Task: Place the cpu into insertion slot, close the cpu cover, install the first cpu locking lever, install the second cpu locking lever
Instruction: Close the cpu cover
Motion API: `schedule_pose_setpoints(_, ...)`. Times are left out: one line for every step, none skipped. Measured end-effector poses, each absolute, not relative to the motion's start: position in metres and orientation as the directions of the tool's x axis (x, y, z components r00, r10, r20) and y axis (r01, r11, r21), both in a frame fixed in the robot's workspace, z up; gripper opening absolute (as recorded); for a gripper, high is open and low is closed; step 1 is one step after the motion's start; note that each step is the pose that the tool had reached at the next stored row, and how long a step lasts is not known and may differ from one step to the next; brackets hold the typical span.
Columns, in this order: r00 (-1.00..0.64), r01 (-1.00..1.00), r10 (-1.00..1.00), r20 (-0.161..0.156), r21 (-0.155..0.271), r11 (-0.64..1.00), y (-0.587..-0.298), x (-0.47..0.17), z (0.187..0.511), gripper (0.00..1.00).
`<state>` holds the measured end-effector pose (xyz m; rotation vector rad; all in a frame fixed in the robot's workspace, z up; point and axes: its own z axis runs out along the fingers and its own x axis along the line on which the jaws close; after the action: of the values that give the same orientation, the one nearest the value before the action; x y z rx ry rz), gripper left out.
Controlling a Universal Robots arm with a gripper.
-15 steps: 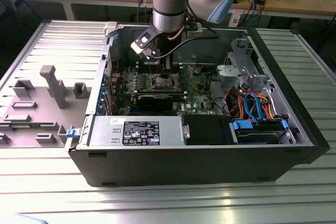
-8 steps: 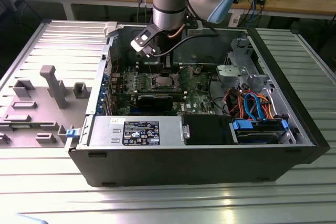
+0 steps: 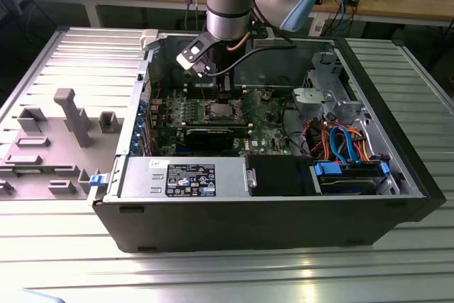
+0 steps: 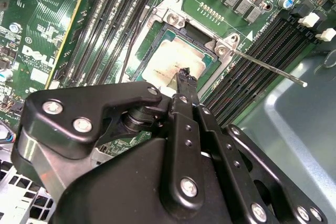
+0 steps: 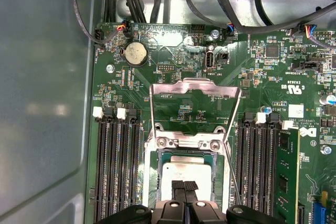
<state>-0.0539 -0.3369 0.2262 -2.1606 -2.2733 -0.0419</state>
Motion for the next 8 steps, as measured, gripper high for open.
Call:
schedule_pose_setpoints(-0.051, 0.999, 0.998, 0.022, 0.016, 0.051, -0.3369, -0.0539, 0.2262, 0.11)
schedule_pose_setpoints(-0.051, 0.999, 0.998, 0.022, 0.016, 0.051, -0.3369, -0.0539, 0.2263, 0.11)
schedule_pose_setpoints(-0.051, 0.999, 0.998, 0.022, 0.016, 0.051, -0.3369, -0.0539, 0.2265, 0.11)
schedule_pose_setpoints(-0.051, 0.999, 0.998, 0.022, 0.016, 0.051, -0.3369, -0.0539, 0.2268, 0.11)
schedule_pose_setpoints(-0.051, 0.999, 0.998, 0.022, 0.016, 0.051, -0.3369, -0.0539, 0.2271, 0.11)
schedule_pose_setpoints(-0.051, 0.999, 0.998, 0.022, 0.016, 0.051, -0.3369, -0.0539, 0.2278, 0.11)
schedule_pose_setpoints(-0.051, 0.999, 0.998, 0.022, 0.016, 0.051, -0.3369, -0.0539, 0.2283, 0.11)
schedule_pose_setpoints(-0.051, 0.999, 0.998, 0.022, 0.016, 0.051, -0.3369, -0.0539, 0.2288, 0.11)
